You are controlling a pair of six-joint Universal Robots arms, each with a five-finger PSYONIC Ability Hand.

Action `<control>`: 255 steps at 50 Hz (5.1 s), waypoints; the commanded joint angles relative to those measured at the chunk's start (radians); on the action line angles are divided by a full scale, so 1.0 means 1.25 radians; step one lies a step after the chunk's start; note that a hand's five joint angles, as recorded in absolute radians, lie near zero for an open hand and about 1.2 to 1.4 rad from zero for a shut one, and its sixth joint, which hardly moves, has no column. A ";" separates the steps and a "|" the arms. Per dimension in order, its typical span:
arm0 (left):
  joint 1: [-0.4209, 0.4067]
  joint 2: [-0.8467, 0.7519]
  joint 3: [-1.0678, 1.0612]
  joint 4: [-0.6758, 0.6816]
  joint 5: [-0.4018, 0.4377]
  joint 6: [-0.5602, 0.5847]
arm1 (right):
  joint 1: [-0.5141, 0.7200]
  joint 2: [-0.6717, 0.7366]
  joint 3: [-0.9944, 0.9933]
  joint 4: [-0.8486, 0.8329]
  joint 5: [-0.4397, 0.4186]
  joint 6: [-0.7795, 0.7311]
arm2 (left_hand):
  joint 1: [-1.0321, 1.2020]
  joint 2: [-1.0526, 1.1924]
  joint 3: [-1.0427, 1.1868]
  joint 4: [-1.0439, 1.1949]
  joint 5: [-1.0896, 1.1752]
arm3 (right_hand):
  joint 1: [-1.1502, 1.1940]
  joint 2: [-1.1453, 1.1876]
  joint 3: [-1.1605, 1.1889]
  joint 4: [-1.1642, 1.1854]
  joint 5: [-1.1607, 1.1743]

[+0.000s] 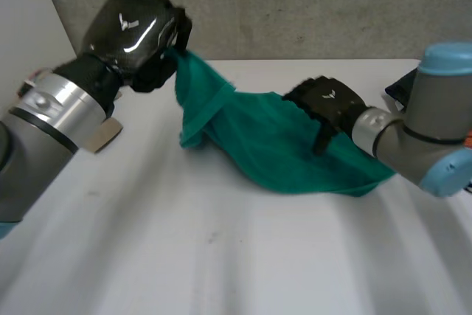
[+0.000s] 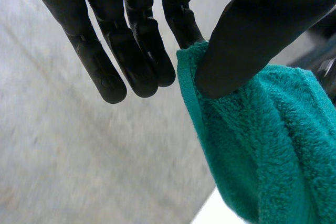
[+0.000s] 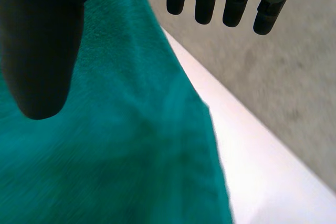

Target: Fold the laundry.

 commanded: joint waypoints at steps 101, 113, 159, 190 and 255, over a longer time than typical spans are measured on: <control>-0.106 -0.304 0.113 -0.352 -0.313 -0.119 | -0.075 -0.020 0.019 0.130 0.149 -0.303 | -0.621 -0.658 -0.653 -0.660 -0.618 | 0.016 0.031 0.030 0.028 0.022; -0.168 -0.433 0.144 -0.387 -0.442 -0.152 | -0.086 0.107 -0.068 0.127 0.148 -0.350 | -0.733 -0.771 -0.766 -0.773 -0.731 | 0.026 0.040 0.039 0.038 0.031; -0.019 -0.242 0.018 -0.237 -0.291 0.040 | -0.120 0.075 -0.101 0.264 0.076 -0.215 | 0.194 0.157 0.161 0.154 0.197 | 0.153 0.167 0.166 0.164 0.158; 0.010 -0.103 -0.007 -0.238 -0.246 0.039 | -0.173 -0.104 0.008 0.249 0.095 -0.266 | 0.194 0.157 0.161 0.154 0.197 | 0.937 0.952 0.951 0.949 0.943; 0.159 -0.352 0.022 -0.070 -0.128 0.002 | -0.101 -0.054 0.248 -0.280 0.067 -0.109 | 0.194 0.157 0.161 0.154 0.197 | 0.937 0.952 0.951 0.949 0.943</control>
